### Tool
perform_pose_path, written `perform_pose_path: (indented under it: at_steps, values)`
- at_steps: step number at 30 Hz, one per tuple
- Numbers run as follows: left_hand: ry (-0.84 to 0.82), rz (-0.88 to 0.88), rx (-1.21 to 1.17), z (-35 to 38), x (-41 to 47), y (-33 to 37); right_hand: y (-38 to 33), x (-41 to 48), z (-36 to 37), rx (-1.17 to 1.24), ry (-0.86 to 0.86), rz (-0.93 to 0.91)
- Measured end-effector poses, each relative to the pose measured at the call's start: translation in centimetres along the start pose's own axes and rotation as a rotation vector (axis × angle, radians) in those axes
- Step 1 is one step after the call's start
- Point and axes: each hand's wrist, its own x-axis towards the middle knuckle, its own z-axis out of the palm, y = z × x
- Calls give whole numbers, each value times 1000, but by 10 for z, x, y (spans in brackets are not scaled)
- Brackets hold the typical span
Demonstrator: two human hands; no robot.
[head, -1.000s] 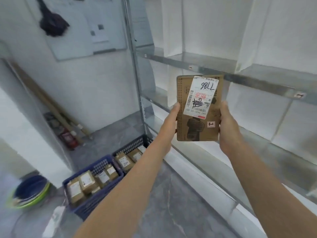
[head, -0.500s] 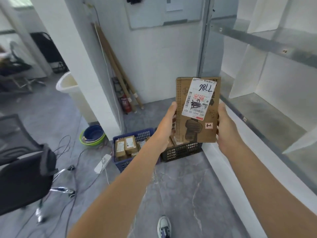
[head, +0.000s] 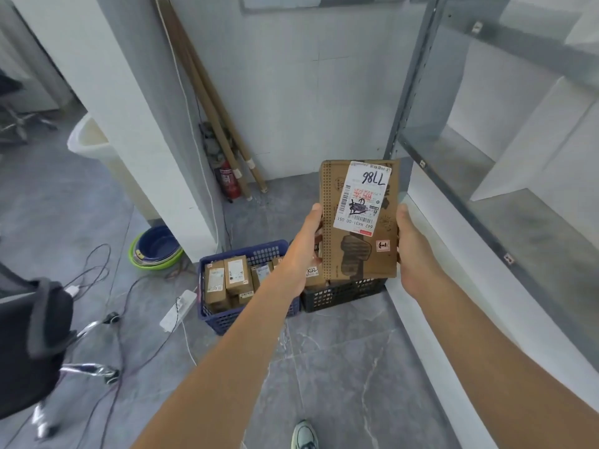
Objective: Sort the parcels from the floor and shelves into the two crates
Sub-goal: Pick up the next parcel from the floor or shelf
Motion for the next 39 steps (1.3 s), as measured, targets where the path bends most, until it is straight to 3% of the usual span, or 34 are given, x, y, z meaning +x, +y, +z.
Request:
perform_pose_path:
  at_steps: [12,24,34,39]
  values:
    - [33,-166,1,-1,152,-11,8,160,17,-108,-39,189]
    - [176,-455,-114,46,368,-50,42,392,3,-199,-104,439]
    - [279,-620,-117,44,506,-143,127,535,19,-252,-136,679]
    - [290,-676,-88,28,583,-231,194,603,35,-267,-100,741]
